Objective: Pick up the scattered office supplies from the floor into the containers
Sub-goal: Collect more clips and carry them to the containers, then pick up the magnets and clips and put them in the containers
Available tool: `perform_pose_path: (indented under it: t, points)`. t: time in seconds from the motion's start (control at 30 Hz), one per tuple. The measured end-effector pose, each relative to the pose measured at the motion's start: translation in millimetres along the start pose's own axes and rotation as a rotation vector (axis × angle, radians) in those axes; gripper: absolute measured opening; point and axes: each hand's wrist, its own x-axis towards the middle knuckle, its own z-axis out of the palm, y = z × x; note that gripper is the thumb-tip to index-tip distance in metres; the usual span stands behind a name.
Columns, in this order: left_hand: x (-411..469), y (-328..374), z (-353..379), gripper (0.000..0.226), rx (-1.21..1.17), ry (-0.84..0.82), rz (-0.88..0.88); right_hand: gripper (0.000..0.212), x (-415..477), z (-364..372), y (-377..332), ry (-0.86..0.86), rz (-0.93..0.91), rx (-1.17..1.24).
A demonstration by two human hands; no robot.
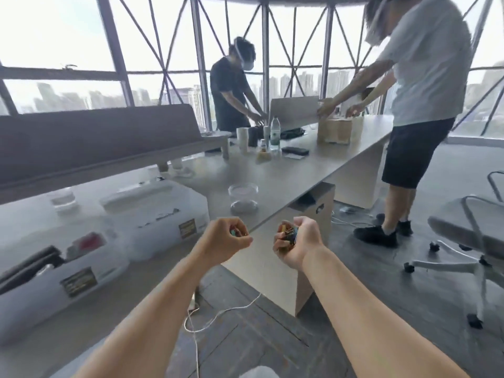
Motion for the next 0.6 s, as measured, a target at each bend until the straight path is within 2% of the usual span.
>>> perform_pose_path:
  t: [0.13, 0.3, 0.47, 0.6]
  points:
    - [51.1, -11.7, -27.5, 0.02, 0.088, 0.044, -0.027, 0.031, 42.8, 56.1, -20.3, -0.046, -0.022, -0.04]
    - [115.8, -30.3, -70.2, 0.027, 0.261, 0.059, -0.027, 0.032, 102.7, 120.6, -30.9, -0.071, -0.044, -0.105]
    - [132.5, -67.6, -125.7, 0.025, 0.339, -0.069, -0.125, 0.031, 154.4, 184.1, 6.9, -0.178, 0.024, -0.221]
    - [123.2, -99.9, -144.7, 0.018, 0.428, -0.157, -0.231, 0.032, 170.9, 219.4, 54.1, -0.204, -0.025, -0.475]
